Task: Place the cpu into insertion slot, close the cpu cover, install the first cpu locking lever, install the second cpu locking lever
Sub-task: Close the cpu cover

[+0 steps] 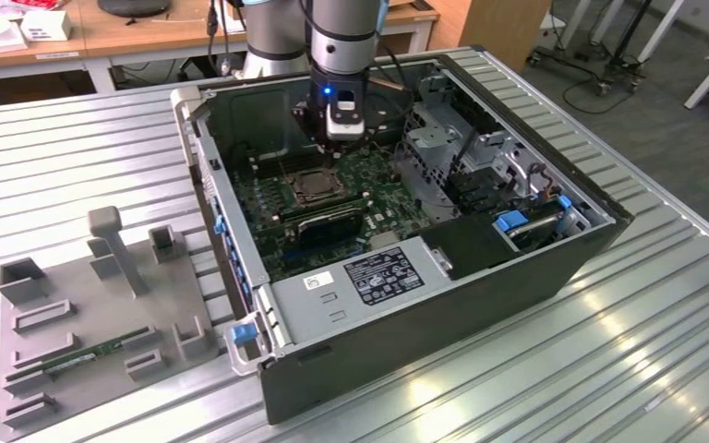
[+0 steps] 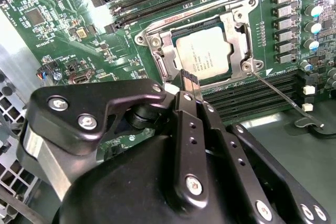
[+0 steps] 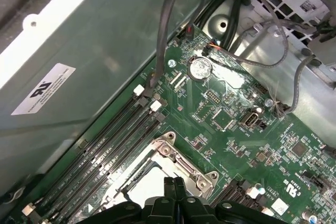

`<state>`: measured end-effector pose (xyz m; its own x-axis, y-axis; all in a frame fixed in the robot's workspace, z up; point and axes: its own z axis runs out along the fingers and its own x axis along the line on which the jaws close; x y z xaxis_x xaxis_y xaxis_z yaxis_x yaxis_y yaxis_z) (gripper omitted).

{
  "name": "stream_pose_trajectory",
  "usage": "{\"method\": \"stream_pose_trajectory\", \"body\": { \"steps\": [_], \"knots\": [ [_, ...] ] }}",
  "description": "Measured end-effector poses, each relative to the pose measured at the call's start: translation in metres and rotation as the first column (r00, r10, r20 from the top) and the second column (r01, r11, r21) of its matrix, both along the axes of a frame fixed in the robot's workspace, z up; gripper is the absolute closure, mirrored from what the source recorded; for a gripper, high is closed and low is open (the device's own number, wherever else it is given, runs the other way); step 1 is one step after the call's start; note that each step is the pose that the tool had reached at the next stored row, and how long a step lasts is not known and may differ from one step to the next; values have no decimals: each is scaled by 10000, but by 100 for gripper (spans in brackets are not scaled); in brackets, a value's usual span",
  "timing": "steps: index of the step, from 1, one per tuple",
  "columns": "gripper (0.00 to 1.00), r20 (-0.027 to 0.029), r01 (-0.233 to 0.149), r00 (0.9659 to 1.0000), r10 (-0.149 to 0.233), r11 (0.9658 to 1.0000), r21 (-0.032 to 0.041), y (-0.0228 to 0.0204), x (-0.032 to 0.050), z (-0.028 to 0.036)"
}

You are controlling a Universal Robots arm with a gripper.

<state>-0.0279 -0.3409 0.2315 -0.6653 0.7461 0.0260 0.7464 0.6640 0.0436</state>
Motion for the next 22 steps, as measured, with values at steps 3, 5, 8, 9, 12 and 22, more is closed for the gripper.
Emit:
{"method": "stream_pose_trajectory", "body": {
  "steps": [3, 5, 8, 9, 12, 22],
  "knots": [
    [89, 0, -339, 9994, 339, 9994, 0, 0, 0, -1],
    [89, 0, -638, 9980, 638, 9980, 0, 0, 0, -1],
    [89, 0, -1179, 9930, 1179, 9930, 0, 0, 0, -2],
    [89, 1, -1268, 9919, 1268, 9919, -1, 0, 0, -2],
    [89, 1, -1303, 9915, 1303, 9915, 1, 0, 0, -3],
    [89, 0, -1308, 9914, 1308, 9914, 0, 0, 0, -2]
  ]
}}
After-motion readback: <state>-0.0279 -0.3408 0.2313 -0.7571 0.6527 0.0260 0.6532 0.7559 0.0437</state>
